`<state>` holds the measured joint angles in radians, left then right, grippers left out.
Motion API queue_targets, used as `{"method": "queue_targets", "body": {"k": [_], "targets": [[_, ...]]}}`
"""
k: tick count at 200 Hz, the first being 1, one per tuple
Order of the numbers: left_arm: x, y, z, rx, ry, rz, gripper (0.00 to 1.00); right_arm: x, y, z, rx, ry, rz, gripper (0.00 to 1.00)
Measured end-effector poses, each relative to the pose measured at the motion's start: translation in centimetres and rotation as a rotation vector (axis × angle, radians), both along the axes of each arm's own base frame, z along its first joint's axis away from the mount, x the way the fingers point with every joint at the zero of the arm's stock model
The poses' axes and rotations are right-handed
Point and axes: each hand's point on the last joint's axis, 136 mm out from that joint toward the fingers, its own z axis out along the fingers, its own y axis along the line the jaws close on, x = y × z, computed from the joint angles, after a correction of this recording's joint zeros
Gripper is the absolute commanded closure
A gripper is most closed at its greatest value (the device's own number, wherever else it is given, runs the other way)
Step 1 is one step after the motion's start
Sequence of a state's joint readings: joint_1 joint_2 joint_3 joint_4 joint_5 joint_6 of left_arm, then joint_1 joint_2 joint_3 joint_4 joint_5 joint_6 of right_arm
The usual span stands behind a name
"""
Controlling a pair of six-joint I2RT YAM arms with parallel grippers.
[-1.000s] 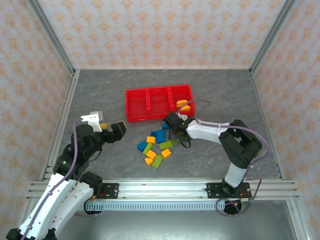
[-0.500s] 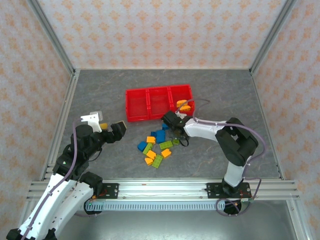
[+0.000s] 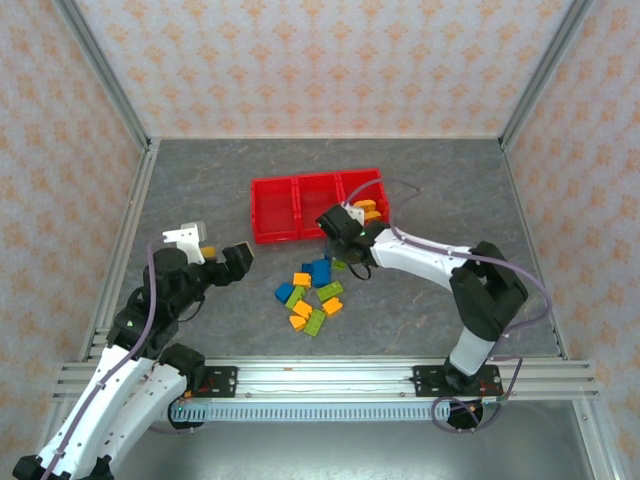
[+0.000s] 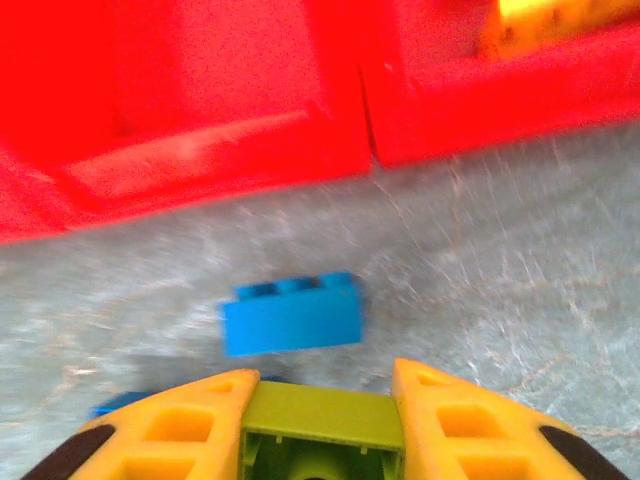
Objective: Sort the legos into containers by color
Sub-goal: Pick up the lego from the center of the table, then place the lego in the container, then rotate the lego at the bottom-center of the table.
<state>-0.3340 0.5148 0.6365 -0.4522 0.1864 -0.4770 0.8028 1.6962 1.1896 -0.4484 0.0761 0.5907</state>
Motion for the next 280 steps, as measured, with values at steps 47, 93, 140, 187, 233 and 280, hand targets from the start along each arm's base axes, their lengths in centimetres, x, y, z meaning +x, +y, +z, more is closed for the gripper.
{"method": "queue_targets", "body": {"k": [47, 93, 140, 187, 233, 280], "targets": [[0.2, 0.0, -0.4, 0.007, 0.015, 0.003, 0.01, 6.3, 4.4, 8.8, 0.013, -0.221, 0.109, 0.66], [0.2, 0.1, -0.4, 0.008, 0.014, 0.007, 0.01, 13.9, 5.3, 7.0, -0.083, -0.245, 0.145, 0.65], [0.2, 0.1, -0.3, 0.009, 0.013, 0.009, 0.01, 15.8, 3.5, 2.4, -0.155, -0.164, 0.149, 0.49], [0.2, 0.1, -0.4, 0.009, 0.013, 0.010, 0.01, 16.1, 5.0, 2.7, -0.137, -0.166, 0.167, 0.15], [0.6, 0.6, -0.8, 0.028, 0.027, 0.042, 0.01, 15.0, 6.1, 3.9, -0.110, -0.162, 0.171, 0.10], [1.7, 1.1, -3.6, 0.089, 0.133, 0.085, 0.01, 5.1, 4.4, 7.8, -0.043, -0.171, 0.227, 0.01]]}}
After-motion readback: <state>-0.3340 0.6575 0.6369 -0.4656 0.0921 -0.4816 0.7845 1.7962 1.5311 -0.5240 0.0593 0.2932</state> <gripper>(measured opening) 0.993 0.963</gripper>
